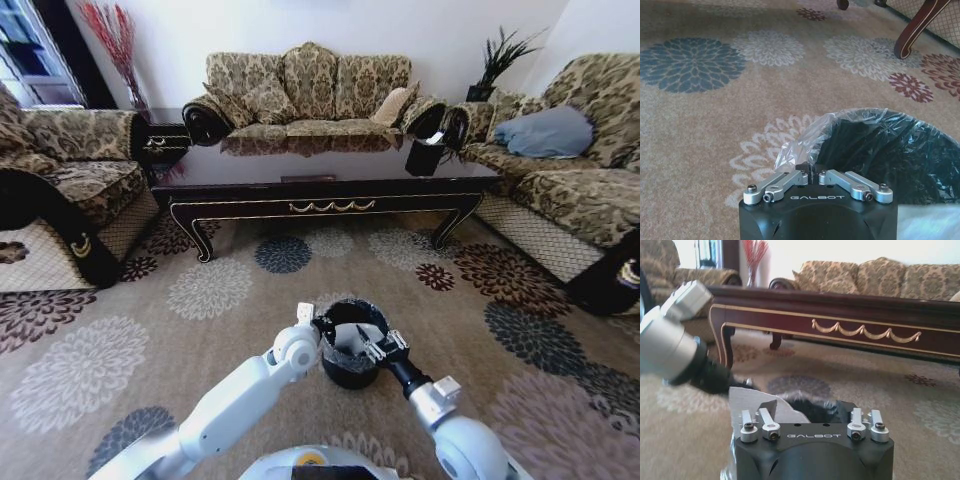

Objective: Move to the front of the table and pick up the trash from the floor, then place it into the trash bin.

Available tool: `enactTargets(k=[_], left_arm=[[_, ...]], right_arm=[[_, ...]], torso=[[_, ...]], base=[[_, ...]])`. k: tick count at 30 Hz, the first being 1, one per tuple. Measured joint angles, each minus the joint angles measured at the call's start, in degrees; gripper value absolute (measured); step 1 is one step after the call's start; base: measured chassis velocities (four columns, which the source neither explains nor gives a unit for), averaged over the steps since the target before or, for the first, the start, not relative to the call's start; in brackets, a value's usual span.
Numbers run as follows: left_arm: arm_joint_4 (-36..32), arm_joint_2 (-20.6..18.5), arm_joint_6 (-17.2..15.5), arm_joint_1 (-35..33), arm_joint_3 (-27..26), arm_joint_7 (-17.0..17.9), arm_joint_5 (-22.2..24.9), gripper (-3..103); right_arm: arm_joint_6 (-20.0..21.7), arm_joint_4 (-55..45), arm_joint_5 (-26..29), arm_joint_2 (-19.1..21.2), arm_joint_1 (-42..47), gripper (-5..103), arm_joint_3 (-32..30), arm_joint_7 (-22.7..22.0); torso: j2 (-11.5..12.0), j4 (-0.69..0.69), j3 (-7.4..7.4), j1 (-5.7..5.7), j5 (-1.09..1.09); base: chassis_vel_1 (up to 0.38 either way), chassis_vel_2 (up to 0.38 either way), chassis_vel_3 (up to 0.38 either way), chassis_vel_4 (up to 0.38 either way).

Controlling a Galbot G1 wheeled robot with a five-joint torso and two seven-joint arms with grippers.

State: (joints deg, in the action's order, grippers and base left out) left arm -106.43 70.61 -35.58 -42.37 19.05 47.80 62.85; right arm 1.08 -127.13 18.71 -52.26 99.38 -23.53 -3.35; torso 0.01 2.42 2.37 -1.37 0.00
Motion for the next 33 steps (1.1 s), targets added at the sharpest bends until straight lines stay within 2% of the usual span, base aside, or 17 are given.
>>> enactTargets(k=[1,3,6,7,8,10,14,20,24,30,33], left_arm=[[0.0,0.0,0.0,0.0,0.0,0.0,0.0,4],[-0.1,0.0,0.0,-0.2,0.0,0.0,-0.1,4],[-0.2,-0.1,0.0,-0.4,-0.1,-0.1,-0.3,4],[-0.2,-0.2,0.0,-0.6,-0.2,-0.1,-0.4,4],[-0.2,-0.2,0.0,-0.7,-0.2,-0.1,-0.5,4],[-0.2,-0.3,0.0,-0.8,-0.3,-0.1,-0.6,4],[-0.4,-0.4,0.0,-1.2,-0.3,-0.2,-0.8,4],[-0.6,-0.7,0.0,-1.3,-0.4,-0.3,-0.8,4],[-0.6,-0.5,0.0,-2.0,-0.6,-0.3,-1.1,4],[-0.6,-0.3,0.0,-2.3,-0.7,-0.4,-1.4,4],[-0.7,-1.0,0.0,-2.4,-1.6,-0.7,-1.4,4]], right_arm=[[0.3,0.0,0.0,0.1,0.2,71,0.0,0.1],[2.1,-0.9,3.7,0.2,0.9,82,0.4,0.2],[3.5,-2.0,6.9,0.2,0.9,82,0.5,0.0],[4.2,-2.5,8.8,0.2,0.9,93,0.4,-0.2],[5.2,-3.1,10.9,0.3,0.9,97,0.2,-0.5],[6.0,-3.6,12.5,0.4,1.0,99,0.0,-0.9],[11.4,-6.6,24.0,0.7,0.6,100,-1.3,-3.0],[12.1,-8.6,29.0,1.0,-1.1,100,-2.1,-3.6],[11.0,-9.8,35.5,0.6,-3.4,100,-2.3,-6.6],[11.6,-9.6,36.9,0.6,-3.9,100,-2.9,-8.1],[11.2,-8.7,35.1,0.5,-4.1,100,-2.9,-8.2]], torso=[[0.0,0.0,0.0,0.0,0.0],[0.0,0.02,0.0,0.0,0.0],[0.0,0.01,0.0,0.0,-0.01],[0.0,0.01,0.0,0.0,0.0],[0.0,0.0,0.0,0.0,0.0],[0.0,0.0,0.0,0.0,0.0],[0.0,0.01,0.0,0.0,0.0],[0.0,0.0,0.0,0.0,0.0],[0.0,0.0,0.0,0.0,0.0],[0.0,0.01,0.0,0.0,-0.01],[0.0,0.02,0.0,0.0,-0.01]], base=[[0.0,0.0,0.0,0.0],[0.0,0.0,0.0,0.0],[0.0,0.0,0.0,0.0],[0.0,0.0,0.0,0.0],[0.0,0.0,0.0,0.0],[0.0,0.0,0.0,0.0],[0.0,0.0,0.0,0.0],[0.0,0.0,0.0,0.0],[0.0,0.0,0.0,0.0],[0.0,0.0,0.0,0.0],[0.0,0.0,0.0,0.0]])
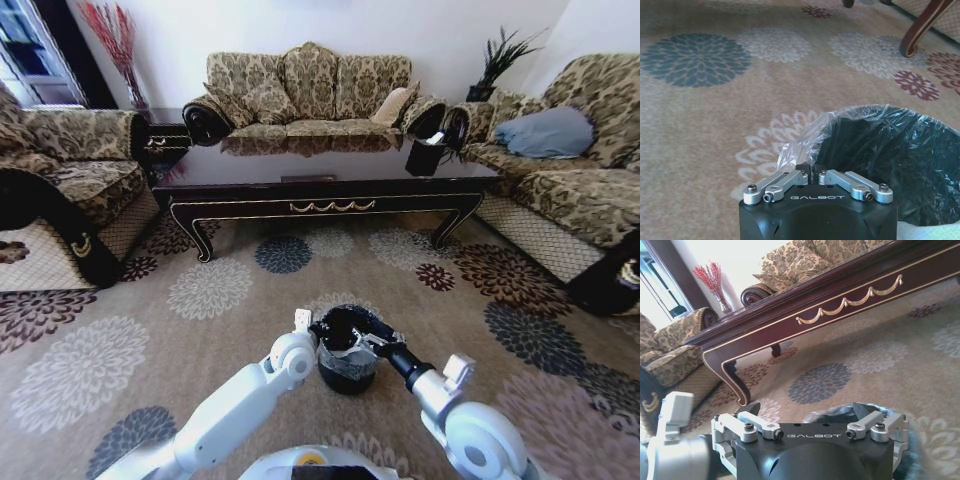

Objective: Move to the front of the table and pick up the trash from the floor, then place it into the trash bin.

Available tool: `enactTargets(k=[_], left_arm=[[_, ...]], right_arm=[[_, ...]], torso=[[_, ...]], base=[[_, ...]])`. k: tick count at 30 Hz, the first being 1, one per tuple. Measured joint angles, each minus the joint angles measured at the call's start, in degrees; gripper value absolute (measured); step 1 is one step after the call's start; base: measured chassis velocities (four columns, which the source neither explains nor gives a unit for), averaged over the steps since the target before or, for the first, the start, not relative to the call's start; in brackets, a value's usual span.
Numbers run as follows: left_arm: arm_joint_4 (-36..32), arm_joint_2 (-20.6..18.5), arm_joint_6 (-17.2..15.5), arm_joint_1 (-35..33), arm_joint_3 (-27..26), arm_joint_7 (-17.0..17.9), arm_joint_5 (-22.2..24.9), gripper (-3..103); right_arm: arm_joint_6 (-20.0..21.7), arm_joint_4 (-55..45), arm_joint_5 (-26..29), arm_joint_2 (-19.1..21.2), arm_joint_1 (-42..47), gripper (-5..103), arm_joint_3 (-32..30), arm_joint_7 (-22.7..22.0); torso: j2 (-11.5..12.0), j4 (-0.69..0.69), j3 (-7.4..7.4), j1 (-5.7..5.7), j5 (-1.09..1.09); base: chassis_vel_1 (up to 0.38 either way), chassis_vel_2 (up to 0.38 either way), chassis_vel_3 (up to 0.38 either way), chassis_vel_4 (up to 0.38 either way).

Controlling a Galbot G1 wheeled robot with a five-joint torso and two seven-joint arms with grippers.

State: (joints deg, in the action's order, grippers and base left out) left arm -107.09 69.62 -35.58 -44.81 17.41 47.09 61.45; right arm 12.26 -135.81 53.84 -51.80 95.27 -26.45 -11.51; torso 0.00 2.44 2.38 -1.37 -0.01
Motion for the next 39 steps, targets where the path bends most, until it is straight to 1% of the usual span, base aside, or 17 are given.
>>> enactTargets(k=[4,7,9,12,13,17,18,20,23,28,35,39], left_arm=[[-0.6,-1.8,0.0,-0.5,-1.4,-0.4,0.0,4],[-2.2,-4.6,-0.1,-2.2,-5.0,-0.6,0.6,4],[-2.6,-5.1,-0.1,-2.5,-6.0,-0.6,0.8,4],[-4.3,-8.0,-0.3,-5.0,-12.3,-1.3,2.3,4],[-4.3,-8.0,-0.3,-5.0,-12.3,-1.3,2.3,4],[-5.7,-11.2,0.0,-7.6,-17.3,-2.9,3.1,4],[-5.7,-11.2,0.0,-7.6,-17.3,-2.9,3.1,4],[-6.0,-12.5,0.3,-8.7,-18.7,-3.4,3.1,4],[-6.1,-15.2,1.3,-11.6,-22.6,-5.1,2.7,4],[-5.7,-17.0,2.2,-12.8,-25.1,-6.1,2.7,4],[-3.8,-17.0,3.0,-13.1,-26.8,-6.9,2.8,4],[-1.8,-17.0,3.4,-13.7,-27.7,-7.7,1.8,4]], right_arm=[[-0.5,0.7,-1.4,-0.1,-0.1,100,0.0,0.2],[-1.3,2.1,-3.0,-0.5,-0.6,100,-0.2,0.5],[-1.4,2.4,-3.2,-0.6,-0.7,100,-0.3,0.5],[-1.9,3.5,-4.2,-0.9,-0.8,100,-0.4,0.8],[-1.9,3.5,-4.2,-0.9,-0.8,100,-0.4,0.8],[-2.0,4.1,-5.0,-1.3,-0.8,100,0.2,1.0],[-2.0,4.1,-5.0,-1.3,-0.8,100,0.2,1.0],[-2.0,4.3,-5.3,-1.5,-0.7,100,0.4,1.0],[-2.1,4.7,-6.5,-2.1,0.1,100,0.5,1.4],[-2.4,4.9,-7.2,-2.5,1.2,100,0.1,1.5],[-2.6,4.9,-7.9,-2.9,2.6,100,-0.7,1.7],[-2.8,4.7,-8.3,-3.1,3.7,100,-1.3,1.8]], torso=[[0.0,-0.01,0.0,0.0,0.0],[0.0,-0.02,0.0,0.0,0.0],[0.0,-0.02,0.0,0.0,0.0],[0.0,-0.02,0.0,0.0,-0.01],[0.0,-0.02,0.0,0.0,-0.01],[0.0,-0.02,0.0,0.0,-0.01],[0.0,-0.02,0.0,0.0,-0.01],[0.0,-0.01,0.0,0.0,-0.01],[0.0,-0.02,0.0,0.0,-0.01],[0.0,-0.02,0.0,0.0,0.0],[0.0,0.0,0.0,0.0,0.0],[0.0,-0.01,0.0,0.0,0.0]], base=[[0.0,0.0,0.0,0.0],[0.0,0.0,0.0,0.0],[0.0,0.0,0.0,0.0],[0.0,0.0,0.0,0.0],[0.0,0.0,0.0,0.0],[0.0,0.0,0.0,0.0],[0.0,0.0,0.0,0.0],[0.0,0.0,0.0,0.0],[0.0,0.0,0.0,0.0],[0.0,0.0,0.0,0.0],[0.0,0.0,0.0,0.0],[0.0,0.0,0.0,0.0]])
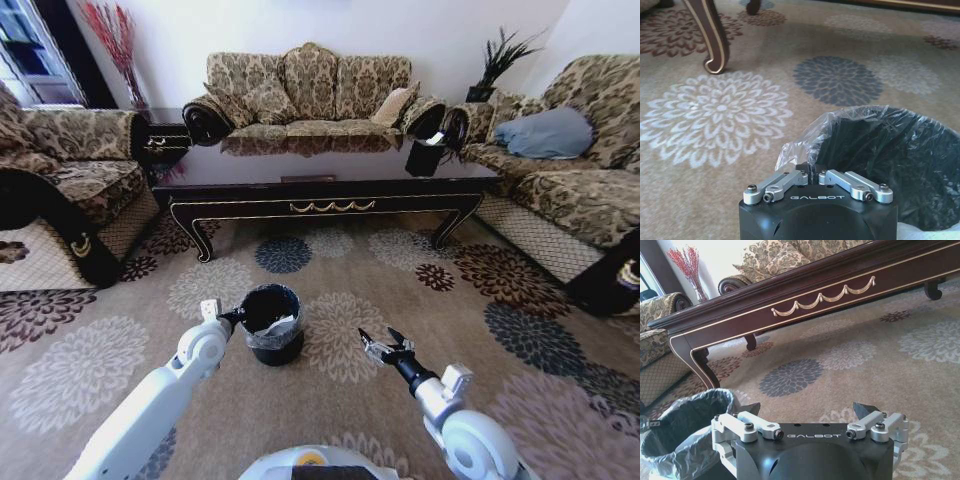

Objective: Move to the front of the table and pick up the trash from the floor, then place it into the trash bin.

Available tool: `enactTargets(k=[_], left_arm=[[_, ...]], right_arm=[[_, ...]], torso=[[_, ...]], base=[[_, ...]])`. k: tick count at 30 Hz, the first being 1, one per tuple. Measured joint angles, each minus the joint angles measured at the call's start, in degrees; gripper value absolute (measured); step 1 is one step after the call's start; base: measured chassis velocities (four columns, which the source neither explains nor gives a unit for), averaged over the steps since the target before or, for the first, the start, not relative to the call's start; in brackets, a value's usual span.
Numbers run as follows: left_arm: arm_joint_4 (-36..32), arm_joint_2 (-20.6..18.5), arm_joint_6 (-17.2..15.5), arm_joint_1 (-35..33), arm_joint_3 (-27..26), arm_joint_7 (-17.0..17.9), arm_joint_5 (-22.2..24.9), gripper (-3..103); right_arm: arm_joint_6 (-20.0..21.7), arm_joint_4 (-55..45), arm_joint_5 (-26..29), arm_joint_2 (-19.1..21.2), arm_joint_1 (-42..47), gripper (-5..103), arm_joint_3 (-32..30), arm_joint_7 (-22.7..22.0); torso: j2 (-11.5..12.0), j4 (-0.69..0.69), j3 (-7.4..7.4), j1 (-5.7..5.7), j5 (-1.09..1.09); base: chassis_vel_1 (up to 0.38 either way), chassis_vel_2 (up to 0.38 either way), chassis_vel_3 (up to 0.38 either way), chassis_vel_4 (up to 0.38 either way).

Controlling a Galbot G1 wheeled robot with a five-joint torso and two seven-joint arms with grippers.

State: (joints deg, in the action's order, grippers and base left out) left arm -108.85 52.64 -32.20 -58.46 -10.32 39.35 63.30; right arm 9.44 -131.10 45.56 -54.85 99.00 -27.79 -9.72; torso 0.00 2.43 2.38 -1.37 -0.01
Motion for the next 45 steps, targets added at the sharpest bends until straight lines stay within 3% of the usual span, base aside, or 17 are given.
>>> enactTargets(k=[16,18,21,23,30,32,33,36,38,42,45], left_arm=[[0.8,0.5,0.7,-1.0,-0.2,-0.8,-1.7,1],[0.7,0.5,0.8,-1.3,-0.2,-0.9,-2.0,5],[0.3,0.6,0.9,-1.6,-0.2,-0.5,-2.4,20],[0.2,0.6,0.9,-1.6,-0.2,-0.2,-2.5,20],[-1.0,0.3,0.4,-2.4,-0.9,0.6,-2.6,54],[-1.5,0.2,0.4,-2.7,-1.2,0.6,-2.8,54],[-2.0,0.1,0.4,-3.2,-1.5,0.6,-3.2,59],[-4.6,-0.1,0.3,-5.9,-3.4,0.5,-4.1,75],[-5.2,-0.2,0.3,-6.8,-4.0,0.4,-4.7,75],[-8.7,-0.1,1.2,-11.4,-8.8,-1.2,-7.3,96],[-10.3,-0.1,2.2,-13.9,-11.6,-2.8,-9.4,99]], right_arm=[[-0.6,0.0,-1.7,0.0,1.2,100,-0.2,0.3],[-0.8,0.0,-2.0,0.0,1.5,100,-0.3,0.4],[-0.9,0.0,-2.3,0.2,1.7,100,-0.4,0.6],[-0.9,-0.1,-2.3,0.2,1.6,100,-0.4,0.6],[-0.9,-0.8,-2.5,0.2,2.3,100,-0.7,0.6],[-0.9,-0.9,-2.5,0.3,2.4,100,-0.9,0.6],[-0.9,-1.0,-2.4,0.3,2.5,100,-1.2,0.5],[-0.8,-1.3,-2.4,0.1,2.7,100,-1.7,0.4],[-0.8,-1.3,-2.6,0.1,2.7,100,-1.7,0.4],[-1.6,-0.5,-6.5,-0.4,2.2,100,-1.8,0.7],[-2.7,0.2,-9.4,-1.0,2.0,100,-2.1,0.9]], torso=[[0.0,0.0,0.0,0.0,0.01],[0.0,0.0,0.0,0.0,0.01],[0.0,-0.01,0.0,0.0,0.02],[0.0,-0.01,0.0,0.0,0.01],[0.0,0.0,0.0,0.0,0.01],[0.0,0.0,0.0,0.0,0.01],[0.0,0.0,0.0,0.0,0.01],[0.0,0.0,0.0,0.0,0.01],[0.0,0.0,0.0,0.01,0.01],[0.0,-0.01,0.0,0.0,0.01],[0.0,0.0,0.0,0.0,0.02]], base=[[0.0,0.0,0.0,0.0],[0.0,0.0,0.0,0.0],[0.0,0.0,0.0,0.0],[0.0,0.0,0.0,0.0],[0.0,0.0,0.0,0.0],[0.0,0.0,0.0,0.0],[0.0,0.0,0.0,0.0],[0.0,0.0,0.0,0.0],[0.0,0.0,0.0,0.0],[0.0,0.0,0.0,0.0],[0.0,0.0,0.0,0.0]])
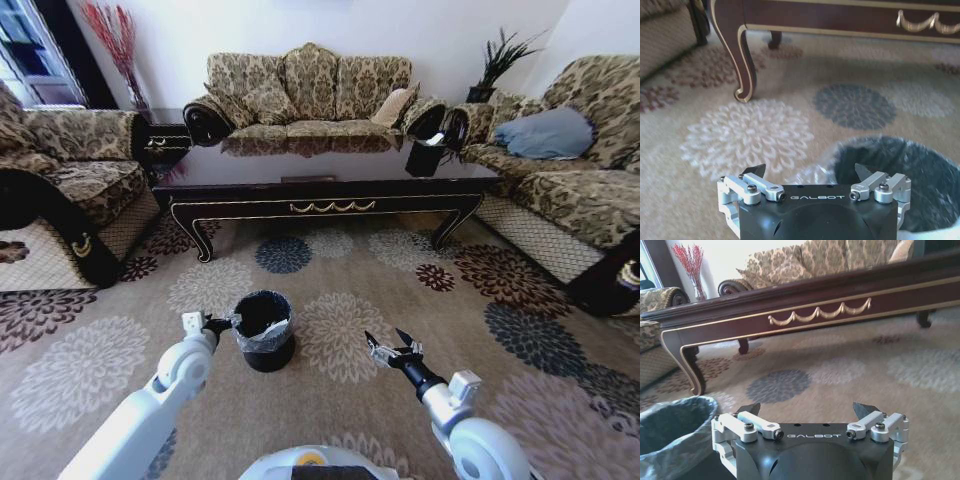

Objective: Move to the front of the table and pick up the trash from the floor, then place it into the trash bin.

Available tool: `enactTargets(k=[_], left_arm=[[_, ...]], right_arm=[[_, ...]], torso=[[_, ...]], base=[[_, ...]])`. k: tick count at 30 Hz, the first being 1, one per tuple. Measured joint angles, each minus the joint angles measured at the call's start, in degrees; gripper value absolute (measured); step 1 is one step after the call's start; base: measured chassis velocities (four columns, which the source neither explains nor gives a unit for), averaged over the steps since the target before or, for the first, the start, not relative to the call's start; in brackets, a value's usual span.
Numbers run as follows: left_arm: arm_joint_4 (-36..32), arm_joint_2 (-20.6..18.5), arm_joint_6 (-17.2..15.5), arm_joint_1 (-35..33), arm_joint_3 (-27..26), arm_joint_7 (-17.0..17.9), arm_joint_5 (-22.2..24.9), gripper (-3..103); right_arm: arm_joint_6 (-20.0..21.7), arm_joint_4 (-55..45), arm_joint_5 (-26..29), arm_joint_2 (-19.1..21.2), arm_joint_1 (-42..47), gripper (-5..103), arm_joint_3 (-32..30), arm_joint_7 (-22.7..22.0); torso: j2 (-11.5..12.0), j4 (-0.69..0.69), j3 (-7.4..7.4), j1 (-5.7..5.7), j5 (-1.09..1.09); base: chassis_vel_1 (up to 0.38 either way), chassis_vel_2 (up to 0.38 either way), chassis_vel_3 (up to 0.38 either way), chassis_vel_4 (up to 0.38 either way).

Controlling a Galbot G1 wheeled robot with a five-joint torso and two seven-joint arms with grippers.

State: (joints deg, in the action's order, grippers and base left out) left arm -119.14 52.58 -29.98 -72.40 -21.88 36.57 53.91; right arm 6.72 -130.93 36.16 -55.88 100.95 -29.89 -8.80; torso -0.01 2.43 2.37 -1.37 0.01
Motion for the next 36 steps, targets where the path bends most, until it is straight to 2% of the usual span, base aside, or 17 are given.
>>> enactTargets(k=[2,3,6,8,9,14,15,18,19,24,25,29,31,34,36], left_arm=[[-1.2,0.2,1.7,-3.1,-2.6,-2.3,-3.1,100],[-1.2,0.2,1.7,-3.1,-2.6,-2.3,-3.1,100],[-3.3,1.4,7.0,-9.2,-7.2,-7.4,-10.7,100],[-5.1,2.8,9.1,-12.7,-9.8,-9.9,-12.9,100],[-5.1,2.8,9.1,-12.7,-9.8,-9.9,-12.9,100],[-7.8,6.7,18.0,-21.0,-15.1,-16.8,-21.9,100],[-7.8,6.7,18.0,-21.0,-15.1,-16.8,-21.9,100],[-9.6,9.2,22.1,-26.8,-17.3,-19.7,-27.2,100],[-9.6,9.2,22.1,-26.8,-17.3,-19.7,-27.2,100],[-9.8,12.6,30.0,-34.7,-19.2,-22.5,-32.0,100],[-9.8,12.6,30.0,-34.7,-19.2,-22.5,-32.0,100],[-10.6,14.6,36.9,-39.4,-22.0,-24.3,-33.0,100],[-10.6,14.7,37.4,-39.7,-22.1,-24.3,-33.1,100],[-9.8,15.9,40.3,-41.3,-22.4,-24.8,-33.4,100],[-9.5,16.1,40.7,-41.5,-22.4,-24.9,-33.5,100]], right_arm=[[-1.4,0.6,-2.8,-0.8,-0.1,100,-0.5,0.3],[-1.4,0.6,-2.8,-0.8,-0.1,100,-0.5,0.3],[-3.8,1.3,-7.1,-3.7,-0.5,100,-2.8,1.3],[-5.1,1.4,-8.6,-6.1,-0.8,100,-4.3,1.5],[-5.1,1.4,-8.6,-6.1,-0.8,100,-4.3,1.5],[-12.5,3.0,-12.2,-11.5,-0.5,100,-8.8,3.3],[-12.5,3.0,-12.2,-11.5,-0.5,100,-8.8,3.3],[-18.1,4.3,-15.3,-14.5,-0.4,100,-12.2,5.4],[-18.1,4.3,-15.3,-14.5,-0.4,100,-12.2,5.4],[-21.8,5.0,-18.0,-17.3,0.0,100,-16.3,7.7],[-21.8,5.0,-18.0,-17.3,0.0,100,-16.3,7.7],[-25.3,8.2,-19.2,-18.1,1.6,100,-19.8,9.9],[-25.7,8.6,-19.5,-18.2,1.8,100,-20.2,10.1],[-28.1,10.3,-19.9,-19.0,2.6,100,-22.0,11.4],[-28.5,10.5,-19.6,-19.1,2.9,100,-22.2,11.8]], torso=[[0.0,0.0,0.0,0.0,-0.01],[0.0,0.0,0.0,0.0,-0.01],[0.0,-0.01,0.0,0.0,-0.01],[0.0,0.0,0.0,0.0,-0.01],[0.0,0.0,0.0,0.0,-0.01],[0.0,-0.01,0.0,0.0,-0.01],[0.0,-0.01,0.0,0.0,-0.01],[0.0,0.0,-0.01,0.0,0.01],[0.0,0.0,-0.01,0.0,0.01],[0.0,-0.02,-0.01,0.0,-0.01],[0.0,-0.02,-0.01,0.0,-0.01],[0.0,0.0,0.0,0.0,0.01],[0.0,0.0,0.0,0.0,0.0],[0.0,0.0,0.0,0.0,0.0],[0.0,0.0,0.0,0.0,0.0]], base=[[0.0,0.0,0.0,0.0],[0.0,0.0,0.0,0.0],[0.0,0.0,0.0,0.0],[0.0,0.0,0.0,0.0],[0.0,0.0,0.0,0.0],[0.0,0.0,0.0,0.0],[0.0,0.0,0.0,0.0],[0.0,0.0,0.0,0.0],[0.0,0.0,0.0,0.0],[0.0,0.0,0.0,0.0],[0.0,0.0,0.0,0.0],[0.0,0.0,0.0,0.0],[0.0,0.0,0.0,0.0],[0.0,0.0,0.0,0.0],[0.0,0.0,0.0,0.0]])
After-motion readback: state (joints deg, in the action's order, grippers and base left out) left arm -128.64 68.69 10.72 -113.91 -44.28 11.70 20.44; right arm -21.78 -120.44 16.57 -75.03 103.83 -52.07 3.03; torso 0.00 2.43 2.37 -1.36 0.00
